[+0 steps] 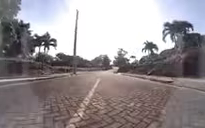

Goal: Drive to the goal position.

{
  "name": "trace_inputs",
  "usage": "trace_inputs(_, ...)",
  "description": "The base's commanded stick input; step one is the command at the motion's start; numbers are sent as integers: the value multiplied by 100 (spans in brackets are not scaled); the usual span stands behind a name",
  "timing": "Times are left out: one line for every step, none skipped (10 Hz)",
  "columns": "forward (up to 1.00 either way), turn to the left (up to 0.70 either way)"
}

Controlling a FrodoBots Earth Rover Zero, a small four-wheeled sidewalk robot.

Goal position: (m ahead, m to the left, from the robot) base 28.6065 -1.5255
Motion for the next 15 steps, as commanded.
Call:
trace_inputs(100,0)
trace_inputs(100,0)
trace_inputs(100,0)
trace_inputs(100,0)
trace_inputs(100,0)
trace_inputs(100,0)
trace_inputs(100,-17)
trace_inputs(100,-27)
trace_inputs(100,-27)
trace_inputs(100,-27)
trace_inputs(100,-23)
trace_inputs(100,-19)
trace_inputs(100,-15)
trace_inputs(100,-11)
trace_inputs(100,-7)
